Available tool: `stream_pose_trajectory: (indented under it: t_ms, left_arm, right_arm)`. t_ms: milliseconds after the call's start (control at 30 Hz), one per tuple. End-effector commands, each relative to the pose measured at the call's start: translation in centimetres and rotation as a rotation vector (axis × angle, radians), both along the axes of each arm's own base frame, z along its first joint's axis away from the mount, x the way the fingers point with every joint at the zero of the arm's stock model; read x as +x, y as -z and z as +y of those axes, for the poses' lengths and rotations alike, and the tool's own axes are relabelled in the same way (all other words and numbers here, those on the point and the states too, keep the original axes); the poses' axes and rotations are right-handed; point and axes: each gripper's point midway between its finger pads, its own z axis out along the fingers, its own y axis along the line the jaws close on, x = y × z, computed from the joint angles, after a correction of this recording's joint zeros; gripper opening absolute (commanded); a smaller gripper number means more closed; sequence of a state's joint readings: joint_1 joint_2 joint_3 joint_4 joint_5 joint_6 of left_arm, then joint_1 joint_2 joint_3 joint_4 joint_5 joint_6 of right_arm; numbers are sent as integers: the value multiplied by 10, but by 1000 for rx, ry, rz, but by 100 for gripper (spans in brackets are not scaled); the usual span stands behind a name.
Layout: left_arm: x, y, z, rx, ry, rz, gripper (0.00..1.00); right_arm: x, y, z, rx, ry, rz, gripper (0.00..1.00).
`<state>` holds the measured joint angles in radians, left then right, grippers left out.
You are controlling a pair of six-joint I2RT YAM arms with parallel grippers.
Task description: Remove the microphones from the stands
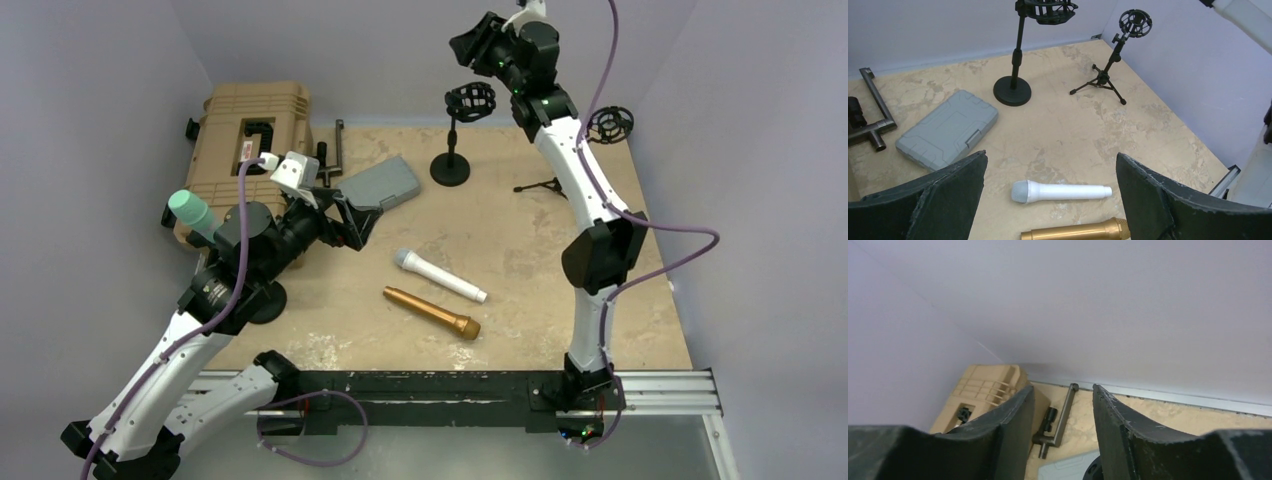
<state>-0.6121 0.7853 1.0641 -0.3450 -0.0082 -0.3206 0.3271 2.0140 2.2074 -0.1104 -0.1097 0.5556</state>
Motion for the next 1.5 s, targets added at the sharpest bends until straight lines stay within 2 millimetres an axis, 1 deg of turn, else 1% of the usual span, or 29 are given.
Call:
stream_pose_trajectory:
  t_ms: [0, 67, 200, 333, 433, 533, 633, 833, 933, 967, 1033, 1100, 1167, 1267, 1333, 1367, 1433, 1467]
  left_arm:
    - [1, -11, -2, -11, 8, -42, 97]
    - [1, -11, -2, -10, 9, -42, 97]
    - [2, -10, -2, -6, 8, -38, 97]
    - [3, -8, -3, -4, 9, -32, 97]
    - [1, -8, -7, -4, 31, -30, 97]
    - [1, -7, -8, -4, 34, -27, 97]
    - [1, -7, -8, -3, 37, -25, 97]
    - [1, -6, -9, 1, 39, -22, 97]
    - [2, -4, -11, 4, 43, -14, 97]
    - [3, -3, -11, 6, 43, -11, 97]
    - [4, -1, -13, 10, 47, -4, 98]
    - [5, 1, -15, 15, 51, 4, 98]
    - [7, 4, -16, 21, 53, 12, 98]
    - [11, 10, -19, 34, 55, 28, 98]
    - [17, 16, -22, 46, 52, 41, 99]
    - [21, 20, -24, 53, 43, 55, 99]
    - [31, 25, -29, 52, 26, 97, 99]
    - [35, 26, -34, 46, 30, 114, 100]
  right_arm:
    - [8, 15, 13, -71, -66, 4, 43]
    - [11, 21, 19, -89, -88, 1, 41]
    - [13, 34, 28, -130, -111, -2, 40]
    - [15, 52, 29, -185, -84, 28, 37]
    - [17, 69, 29, -224, -67, 46, 37]
    - [19, 82, 33, -261, -66, 59, 37]
    - [20, 93, 42, -311, -69, 66, 37]
    - [15, 111, 52, -463, -50, 60, 37]
    - [13, 113, 53, -515, -76, 44, 38]
    - [13, 112, 53, -529, -82, 34, 39]
    - [13, 110, 55, -555, -104, 18, 44]
    - [12, 102, 55, -573, -104, 1, 52]
    - [11, 88, 55, -563, -100, -23, 59]
    - [1, 51, 58, -511, -96, -88, 71]
    - [-7, 21, 54, -463, -78, -127, 81]
    - [-12, 8, 52, -436, -68, -140, 85]
    - [-24, -18, 47, -385, -55, -169, 89]
    - [-30, -28, 44, -366, -48, -175, 91]
